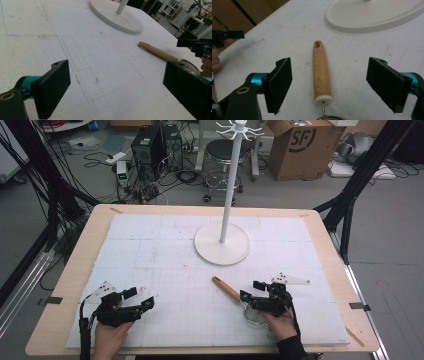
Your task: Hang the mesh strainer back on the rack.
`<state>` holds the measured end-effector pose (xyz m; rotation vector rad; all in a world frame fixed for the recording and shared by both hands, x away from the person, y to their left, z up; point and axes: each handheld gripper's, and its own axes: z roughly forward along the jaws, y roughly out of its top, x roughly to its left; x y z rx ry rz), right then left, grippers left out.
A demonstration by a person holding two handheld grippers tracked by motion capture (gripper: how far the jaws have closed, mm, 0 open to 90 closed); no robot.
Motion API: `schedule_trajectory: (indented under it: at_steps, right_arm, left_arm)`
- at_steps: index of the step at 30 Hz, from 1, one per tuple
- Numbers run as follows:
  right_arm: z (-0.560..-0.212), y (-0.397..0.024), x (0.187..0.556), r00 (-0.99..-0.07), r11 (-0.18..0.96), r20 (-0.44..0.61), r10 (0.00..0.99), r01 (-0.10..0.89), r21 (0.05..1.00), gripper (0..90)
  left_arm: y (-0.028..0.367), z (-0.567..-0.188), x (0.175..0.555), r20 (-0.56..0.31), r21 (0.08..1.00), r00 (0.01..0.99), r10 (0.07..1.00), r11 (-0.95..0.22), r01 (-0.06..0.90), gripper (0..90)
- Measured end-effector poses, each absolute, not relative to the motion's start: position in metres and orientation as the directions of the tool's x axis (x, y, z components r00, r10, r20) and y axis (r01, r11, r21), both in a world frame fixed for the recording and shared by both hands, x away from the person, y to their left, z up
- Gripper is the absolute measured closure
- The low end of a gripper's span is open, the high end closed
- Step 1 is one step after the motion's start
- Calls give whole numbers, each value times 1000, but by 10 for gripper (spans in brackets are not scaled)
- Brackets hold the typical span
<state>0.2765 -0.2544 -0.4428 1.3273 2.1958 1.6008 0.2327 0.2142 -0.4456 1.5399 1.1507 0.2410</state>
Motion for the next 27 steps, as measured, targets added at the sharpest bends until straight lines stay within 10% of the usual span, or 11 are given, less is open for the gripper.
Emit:
schedule_trajectory:
  at_steps: [27]
  right_arm:
    - [-450,-236,279,-642,233,334,690,634,737,496]
  left_arm:
    - [216,-446,233,-435,838,484,759,144,527,81]
